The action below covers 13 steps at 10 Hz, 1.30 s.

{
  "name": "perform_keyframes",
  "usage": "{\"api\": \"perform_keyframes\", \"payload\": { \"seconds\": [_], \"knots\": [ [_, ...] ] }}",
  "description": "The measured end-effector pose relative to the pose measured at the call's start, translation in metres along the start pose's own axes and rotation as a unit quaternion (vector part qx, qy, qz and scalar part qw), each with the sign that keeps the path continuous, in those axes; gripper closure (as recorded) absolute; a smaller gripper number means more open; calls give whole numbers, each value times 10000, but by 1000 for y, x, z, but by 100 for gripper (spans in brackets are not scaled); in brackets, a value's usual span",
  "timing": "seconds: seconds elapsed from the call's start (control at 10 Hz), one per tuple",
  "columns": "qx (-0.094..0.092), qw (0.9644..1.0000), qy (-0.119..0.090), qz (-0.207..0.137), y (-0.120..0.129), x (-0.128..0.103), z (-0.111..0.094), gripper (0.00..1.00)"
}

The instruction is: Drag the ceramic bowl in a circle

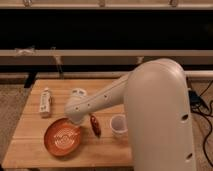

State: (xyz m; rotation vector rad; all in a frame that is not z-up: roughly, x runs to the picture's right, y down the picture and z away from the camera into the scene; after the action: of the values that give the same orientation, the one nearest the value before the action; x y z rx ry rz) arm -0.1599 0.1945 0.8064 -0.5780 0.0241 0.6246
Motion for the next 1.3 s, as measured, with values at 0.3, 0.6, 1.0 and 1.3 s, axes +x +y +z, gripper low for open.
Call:
{"api": "perform_keyframes", "payload": {
  "seconds": [0.3, 0.6, 1.0, 1.3],
  "knots": [
    [160, 9994, -124, -286, 2, -25, -22, 82],
    [322, 9981, -225, -467, -4, -61, -41, 82],
    [580, 9964, -339, -508, -35, -111, -53, 82],
    [752, 9961, -345, -311, -87, -130, -52, 82]
  ]
}}
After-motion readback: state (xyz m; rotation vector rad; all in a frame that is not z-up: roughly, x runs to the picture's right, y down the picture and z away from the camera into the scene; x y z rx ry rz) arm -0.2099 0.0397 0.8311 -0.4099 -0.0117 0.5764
